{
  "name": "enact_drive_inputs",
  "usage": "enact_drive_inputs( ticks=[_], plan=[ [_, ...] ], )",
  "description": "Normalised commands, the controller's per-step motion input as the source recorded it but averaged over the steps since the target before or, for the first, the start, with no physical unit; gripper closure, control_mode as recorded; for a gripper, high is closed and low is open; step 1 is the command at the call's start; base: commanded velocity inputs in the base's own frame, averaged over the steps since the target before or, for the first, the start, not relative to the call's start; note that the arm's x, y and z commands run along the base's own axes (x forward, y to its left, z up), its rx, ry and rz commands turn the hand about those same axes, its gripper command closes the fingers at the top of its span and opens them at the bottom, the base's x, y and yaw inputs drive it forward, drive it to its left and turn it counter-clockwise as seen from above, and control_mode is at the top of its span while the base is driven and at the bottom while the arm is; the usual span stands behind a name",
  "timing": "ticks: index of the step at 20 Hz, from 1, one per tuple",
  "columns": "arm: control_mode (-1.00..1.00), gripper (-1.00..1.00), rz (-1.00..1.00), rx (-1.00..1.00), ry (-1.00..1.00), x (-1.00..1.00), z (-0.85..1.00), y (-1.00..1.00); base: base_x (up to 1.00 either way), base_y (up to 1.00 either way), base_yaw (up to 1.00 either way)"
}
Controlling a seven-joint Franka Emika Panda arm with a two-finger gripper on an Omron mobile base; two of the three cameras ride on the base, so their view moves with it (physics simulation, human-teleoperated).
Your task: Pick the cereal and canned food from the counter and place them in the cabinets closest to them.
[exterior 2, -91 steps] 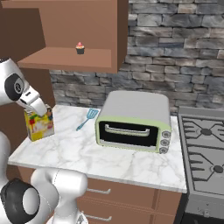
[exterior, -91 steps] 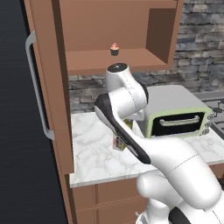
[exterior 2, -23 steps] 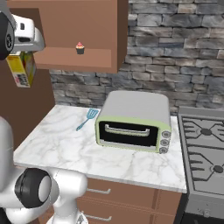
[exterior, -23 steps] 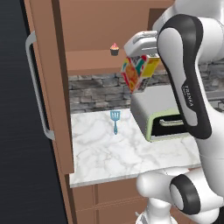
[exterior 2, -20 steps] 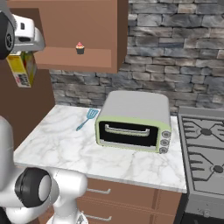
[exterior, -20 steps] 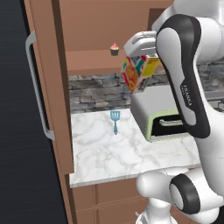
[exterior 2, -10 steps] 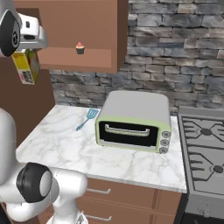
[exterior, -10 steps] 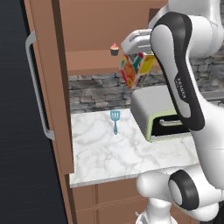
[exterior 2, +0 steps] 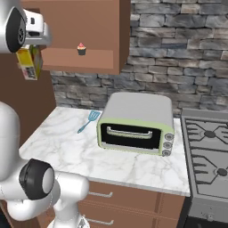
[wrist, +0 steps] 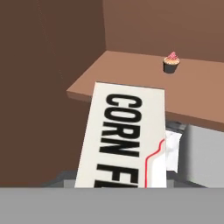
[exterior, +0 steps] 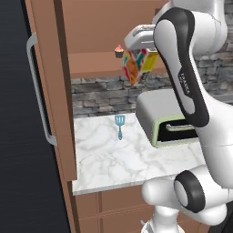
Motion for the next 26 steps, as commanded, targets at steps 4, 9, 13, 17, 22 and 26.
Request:
enact_drive_inputs(
  ticks=[4,9,13,17,22,26],
  plan=[
    [-1.0,1.0,-0.03,0.01,-0.03,0.21,0.14,0.0,0.0,0.0,0.0],
    [-1.0,1.0,-0.04,0.0,-0.03,0.23,0.09,0.0,0.0,0.0,0.0],
    [-1.0,1.0,-0.03,0.0,-0.02,0.23,0.01,0.0,0.0,0.0,0.0],
    [-1.0,1.0,-0.03,0.0,-0.01,0.3,0.02,0.02,0.0,0.0,0.0],
    [-1.0,1.0,-0.03,0.0,0.0,0.34,0.04,0.03,0.0,0.0,0.0],
    [-1.0,1.0,-0.02,0.0,0.0,0.29,0.01,0.05,0.0,0.0,0.0]
  ],
)
